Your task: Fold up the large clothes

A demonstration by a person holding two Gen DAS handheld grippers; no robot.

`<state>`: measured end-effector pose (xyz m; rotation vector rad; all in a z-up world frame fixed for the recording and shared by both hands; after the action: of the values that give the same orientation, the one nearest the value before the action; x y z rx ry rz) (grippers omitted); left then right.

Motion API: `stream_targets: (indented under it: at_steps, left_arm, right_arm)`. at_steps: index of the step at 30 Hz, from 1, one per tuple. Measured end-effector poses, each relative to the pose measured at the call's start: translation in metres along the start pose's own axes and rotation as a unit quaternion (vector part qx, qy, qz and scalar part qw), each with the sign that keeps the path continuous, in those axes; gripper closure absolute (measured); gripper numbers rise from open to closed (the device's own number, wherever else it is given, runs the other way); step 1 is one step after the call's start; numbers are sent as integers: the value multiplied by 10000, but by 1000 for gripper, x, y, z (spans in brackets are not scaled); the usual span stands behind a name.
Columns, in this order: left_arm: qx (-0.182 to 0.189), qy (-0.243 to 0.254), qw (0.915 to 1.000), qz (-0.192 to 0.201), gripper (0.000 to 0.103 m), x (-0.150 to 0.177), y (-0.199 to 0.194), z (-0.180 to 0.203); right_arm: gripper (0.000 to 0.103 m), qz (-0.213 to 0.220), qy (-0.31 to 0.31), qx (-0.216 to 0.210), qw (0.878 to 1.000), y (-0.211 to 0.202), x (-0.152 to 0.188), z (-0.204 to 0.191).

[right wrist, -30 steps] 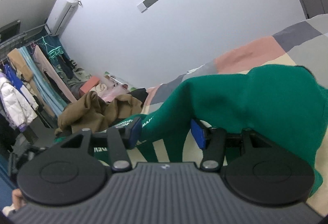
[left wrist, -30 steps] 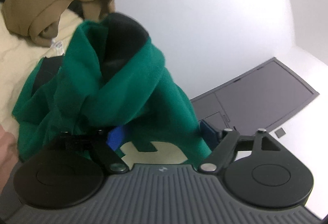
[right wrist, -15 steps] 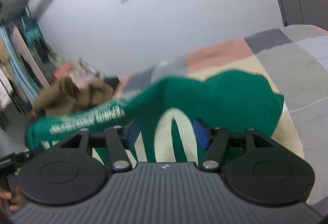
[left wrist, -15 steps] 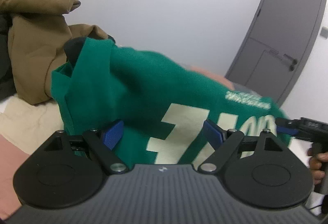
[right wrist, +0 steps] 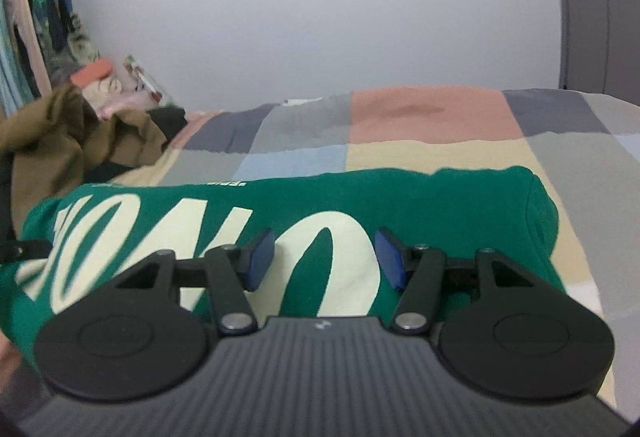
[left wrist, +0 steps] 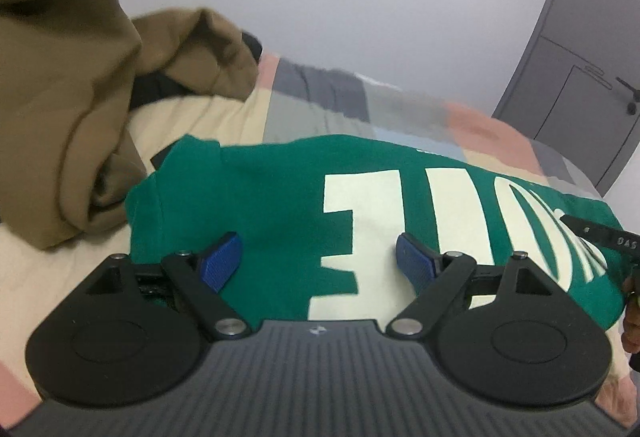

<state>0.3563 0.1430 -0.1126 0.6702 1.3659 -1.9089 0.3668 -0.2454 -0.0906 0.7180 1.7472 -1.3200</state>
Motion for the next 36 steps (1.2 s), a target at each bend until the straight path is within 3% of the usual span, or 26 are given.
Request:
stream_targets:
  at_steps: [7,12,15,19,22,25,26,27,28,32,36]
  left_arm:
    - [17,-103,9993,-358,15,1,37,-10]
    - [-42,-210,9995,-251,15,-3,34,-9]
    - [23,-258,9996,-101,15,2,3,-3]
    - [504,-733,9958,208,15,10,-54,3]
    - [1041,-1548,9819,330,15,25,-95,1]
    - [1605,-2486,9551,173,15,55,-117,-3]
    - [1682,-2696,9482,59,15,64,-116,-4]
    - [1749,-2942,9396,-105,15,75,-113,-5]
    - [1807,-3104,9329,-266,15,83,-108,-6]
    - [1871,-3648,9105,-542,15,105,-80,-9]
    - [1897,-4173,8878,-419,17,111,-59,-19]
  right_arm:
    - [46,-403,-74,-8,9992,57,4,7]
    - [46,-498,33,25,9987,67,2,9]
    - [46,-477,101,72,9988,51,-1,5]
    - [46,-279,630,-145,9975,7,-3,3]
    - [44,-107,1104,-417,9930,-33,0,0]
    - [41,-152,1825,-750,9802,-71,15,-4]
    - [34,-173,2074,-824,9746,-79,21,-5]
    - [20,-214,2413,-948,9656,-87,30,-6]
    - [15,-280,2709,-1079,9561,-92,39,-7]
    - [15,-719,3682,-1519,9144,-86,68,-14]
    - [15,-811,4233,-1487,8900,-58,89,-7]
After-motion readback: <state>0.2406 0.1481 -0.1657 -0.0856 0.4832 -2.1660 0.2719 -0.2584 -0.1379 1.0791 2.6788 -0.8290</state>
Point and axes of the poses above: each gripper's, at about its wrist camera, not at the fingertips, and y roughly the way its jaws point, z to its right, x to its underside, the point moved 7 cm from there along y, roughly the way its jaws point, and after that the axes turned 4 degrees about -y, right-handed, at the moved point
